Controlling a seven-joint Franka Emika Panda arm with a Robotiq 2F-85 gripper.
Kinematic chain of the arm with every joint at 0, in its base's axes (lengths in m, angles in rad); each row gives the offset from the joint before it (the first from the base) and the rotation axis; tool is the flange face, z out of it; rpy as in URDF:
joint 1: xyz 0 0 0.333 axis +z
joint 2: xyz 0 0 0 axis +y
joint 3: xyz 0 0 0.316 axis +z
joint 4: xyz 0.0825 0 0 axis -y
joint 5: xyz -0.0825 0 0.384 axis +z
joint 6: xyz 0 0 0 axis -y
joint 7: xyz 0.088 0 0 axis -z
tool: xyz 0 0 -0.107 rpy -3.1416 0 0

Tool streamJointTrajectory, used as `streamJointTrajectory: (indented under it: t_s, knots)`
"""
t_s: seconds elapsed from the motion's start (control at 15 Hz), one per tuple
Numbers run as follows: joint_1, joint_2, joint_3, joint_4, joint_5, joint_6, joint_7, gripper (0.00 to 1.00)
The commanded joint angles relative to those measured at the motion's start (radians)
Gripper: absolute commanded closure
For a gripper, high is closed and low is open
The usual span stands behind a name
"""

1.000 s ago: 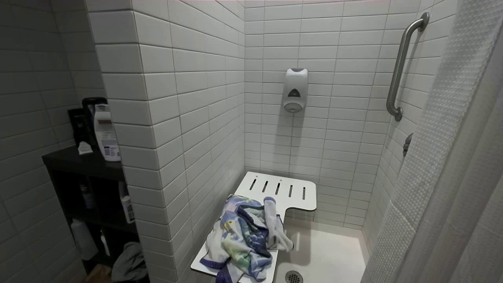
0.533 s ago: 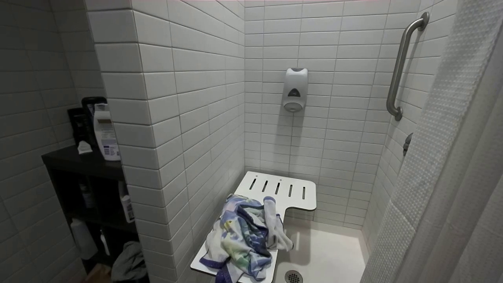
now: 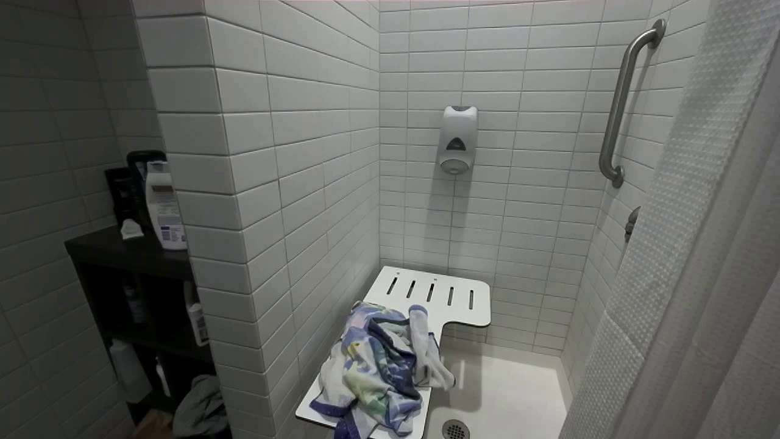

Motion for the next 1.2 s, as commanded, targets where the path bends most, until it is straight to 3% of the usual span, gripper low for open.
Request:
streamJointTrajectory:
  t_s: [0.0, 0.2, 0.67, 0.73, 1.13]
  knots:
    - [-0.144, 0.050, 0.087, 0.108, -0.028, 0.015, -0.050, 0.98]
    - [-0.249, 0.072, 0.133, 0.151, -0.021, 0.019, -0.060, 0.98]
    - [-0.484, 0.195, 0.168, 0.360, 0.049, 0.008, -0.152, 0.98]
    - [-0.386, 0.221, 0.103, 0.375, 0.012, -0.005, -0.120, 0.98]
    - [-0.353, 0.346, 0.017, 0.498, 0.068, 0.003, -0.119, 0.98]
